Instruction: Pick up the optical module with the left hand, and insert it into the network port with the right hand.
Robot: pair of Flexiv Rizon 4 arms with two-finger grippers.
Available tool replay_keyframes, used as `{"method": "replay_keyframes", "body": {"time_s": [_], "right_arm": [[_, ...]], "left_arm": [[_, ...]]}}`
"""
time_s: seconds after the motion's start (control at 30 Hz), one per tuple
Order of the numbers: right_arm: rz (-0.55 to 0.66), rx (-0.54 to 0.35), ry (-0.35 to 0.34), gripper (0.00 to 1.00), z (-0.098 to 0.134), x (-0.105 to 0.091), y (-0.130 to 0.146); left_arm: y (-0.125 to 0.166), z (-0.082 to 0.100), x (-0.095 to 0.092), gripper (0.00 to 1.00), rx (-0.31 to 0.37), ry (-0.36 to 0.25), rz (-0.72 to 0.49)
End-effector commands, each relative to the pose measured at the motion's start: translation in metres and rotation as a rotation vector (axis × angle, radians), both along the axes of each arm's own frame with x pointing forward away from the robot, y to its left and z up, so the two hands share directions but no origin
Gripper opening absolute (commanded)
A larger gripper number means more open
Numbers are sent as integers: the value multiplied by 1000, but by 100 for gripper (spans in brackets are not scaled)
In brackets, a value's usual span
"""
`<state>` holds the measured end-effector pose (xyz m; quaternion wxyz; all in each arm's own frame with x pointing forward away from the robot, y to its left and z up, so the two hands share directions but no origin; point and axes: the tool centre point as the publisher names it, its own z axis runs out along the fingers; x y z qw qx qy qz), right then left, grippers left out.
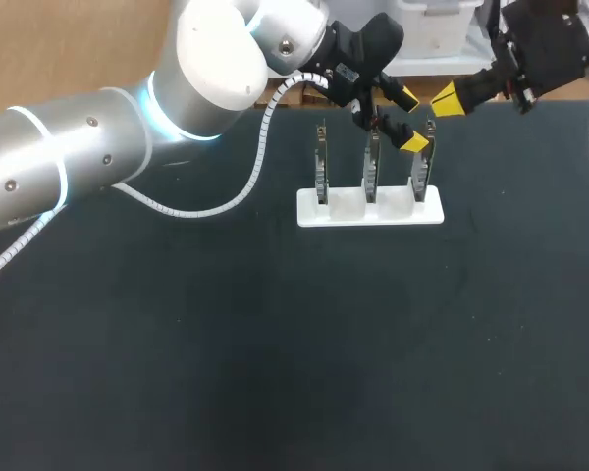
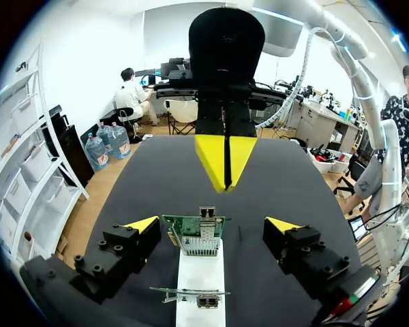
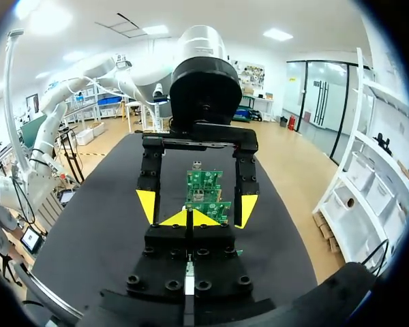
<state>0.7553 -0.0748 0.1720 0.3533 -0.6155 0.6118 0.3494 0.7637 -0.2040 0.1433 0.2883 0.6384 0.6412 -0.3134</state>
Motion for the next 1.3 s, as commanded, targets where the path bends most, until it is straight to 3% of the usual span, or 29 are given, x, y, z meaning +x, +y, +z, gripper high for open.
{"method": "replay_keyframes", "body": {"time_s": [0.03, 1.3], "right_arm": [[8, -19, 8, 0, -4, 8, 3], [5, -25, 57, 0, -25, 23, 3]], "left_arm": [[-1, 0, 2, 100, 4, 2, -3], [-1, 0, 2, 100, 4, 2, -3]]}}
